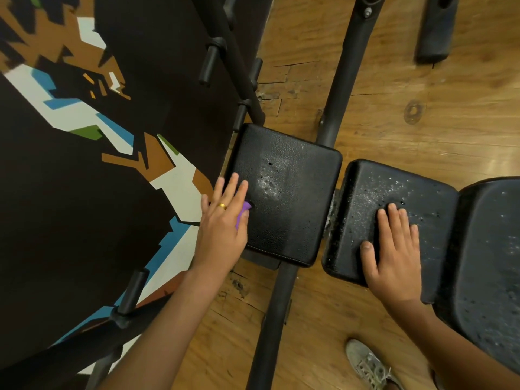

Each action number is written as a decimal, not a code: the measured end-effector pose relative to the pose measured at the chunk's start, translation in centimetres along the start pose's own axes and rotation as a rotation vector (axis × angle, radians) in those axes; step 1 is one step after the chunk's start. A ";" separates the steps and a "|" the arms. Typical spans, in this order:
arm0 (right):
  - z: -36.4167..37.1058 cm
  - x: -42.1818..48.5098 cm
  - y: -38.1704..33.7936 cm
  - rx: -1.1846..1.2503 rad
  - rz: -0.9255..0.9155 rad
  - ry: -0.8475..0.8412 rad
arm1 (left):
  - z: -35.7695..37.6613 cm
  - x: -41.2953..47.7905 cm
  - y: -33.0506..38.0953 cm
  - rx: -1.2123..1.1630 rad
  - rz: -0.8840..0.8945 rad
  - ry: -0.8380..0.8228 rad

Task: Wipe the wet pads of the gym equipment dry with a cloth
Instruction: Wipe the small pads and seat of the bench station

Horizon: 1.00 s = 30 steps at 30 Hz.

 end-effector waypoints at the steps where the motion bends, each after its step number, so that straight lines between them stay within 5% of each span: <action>1: 0.0 0.1 0.0 0.002 0.000 -0.002 | 0.0 0.6 0.3 0.007 -0.013 0.009; 11: 0.1 0.1 0.0 0.007 0.006 -0.006 | -2.1 13.0 3.2 0.015 0.042 -0.012; 22: 0.2 0.0 0.0 0.004 -0.002 0.009 | -0.7 -0.3 1.1 0.058 -0.030 -0.071; 30: 0.3 0.1 0.2 -0.011 -0.008 0.016 | -2.1 9.9 3.3 0.054 -0.016 -0.038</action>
Point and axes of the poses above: each hand's wrist, its own x-axis towards the middle knuckle, its own z-axis out of the palm, y = z × x, the point moved 1 cm from there along x, towards the middle knuckle, and after that the axes turned 7 degrees about -y, right-handed, at the moved point
